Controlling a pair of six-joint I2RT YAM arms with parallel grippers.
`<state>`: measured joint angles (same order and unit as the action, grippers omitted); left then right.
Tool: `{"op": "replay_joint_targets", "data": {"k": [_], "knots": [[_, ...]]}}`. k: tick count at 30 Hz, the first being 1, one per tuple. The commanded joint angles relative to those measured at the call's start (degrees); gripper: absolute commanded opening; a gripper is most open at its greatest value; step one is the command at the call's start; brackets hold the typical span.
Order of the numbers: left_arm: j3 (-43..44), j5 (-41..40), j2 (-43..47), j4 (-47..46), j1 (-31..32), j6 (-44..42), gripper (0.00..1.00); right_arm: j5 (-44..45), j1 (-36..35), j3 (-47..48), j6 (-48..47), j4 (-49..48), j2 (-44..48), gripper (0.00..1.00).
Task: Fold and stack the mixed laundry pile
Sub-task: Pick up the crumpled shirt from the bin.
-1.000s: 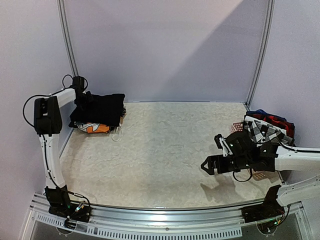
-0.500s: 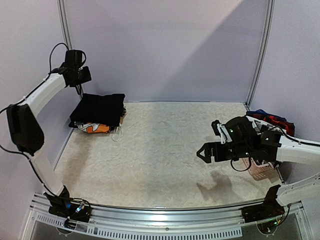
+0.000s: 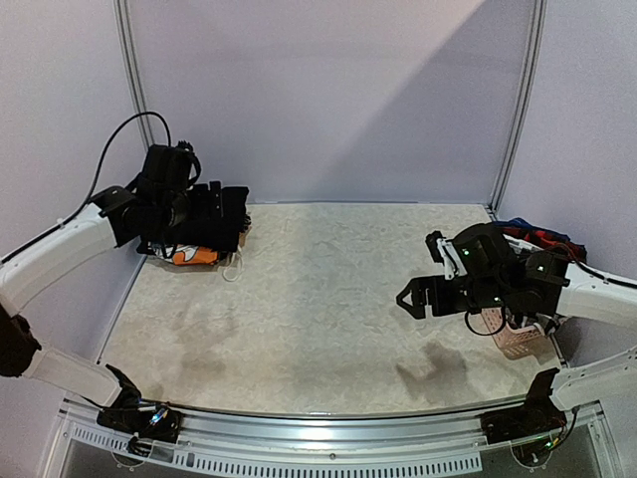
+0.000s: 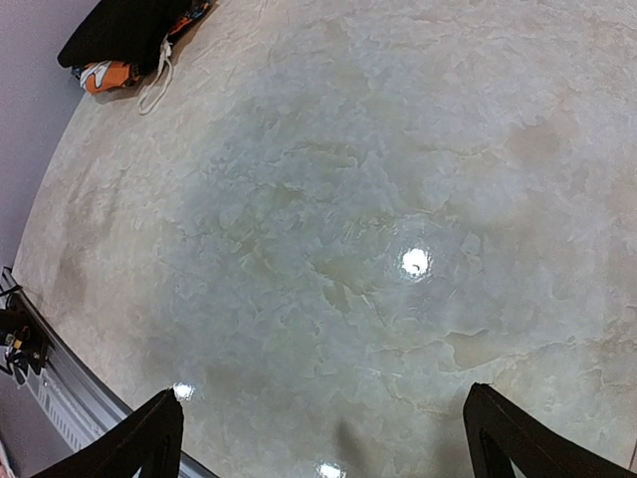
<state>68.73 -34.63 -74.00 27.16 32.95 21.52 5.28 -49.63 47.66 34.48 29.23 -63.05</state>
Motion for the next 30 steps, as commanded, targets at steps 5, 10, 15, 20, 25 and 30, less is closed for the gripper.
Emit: {"op": "replay_joint_targets", "data": {"k": [5, 10, 15, 20, 25, 30], "knots": [[-10.1, 2.1, 12.3, 5.0, 10.3, 4.9, 0.99, 13.2, -0.5, 3.0, 2.3, 7.7, 3.1, 0.99], [-17.6, 4.1, 15.0, 6.1, 13.6, 8.9, 1.0, 16.9, -0.5, 3.0, 1.1, 8.4, 5.0, 0.99], [-22.5, 5.3, 17.5, 6.0, 17.3, 10.5, 0.99, 19.9, -0.5, 7.2, -1.1, 10.2, 3.1, 0.99], [-26.6, 5.9, 20.0, 4.4, 19.1, 10.8, 0.98, 22.3, -0.4, 10.4, -3.3, 12.0, 0.3, 0.99], [-31.0, 4.5, 22.2, 1.3, 19.2, 11.6, 0.96, 26.6, 0.0, 11.1, -3.2, 11.7, 0.5, 0.99], [-33.2, 5.2, 24.3, 0.4, 19.3, 11.6, 0.94, 27.0, 7.0, 11.7, -1.3, 13.9, -1.0, 0.99]]}}
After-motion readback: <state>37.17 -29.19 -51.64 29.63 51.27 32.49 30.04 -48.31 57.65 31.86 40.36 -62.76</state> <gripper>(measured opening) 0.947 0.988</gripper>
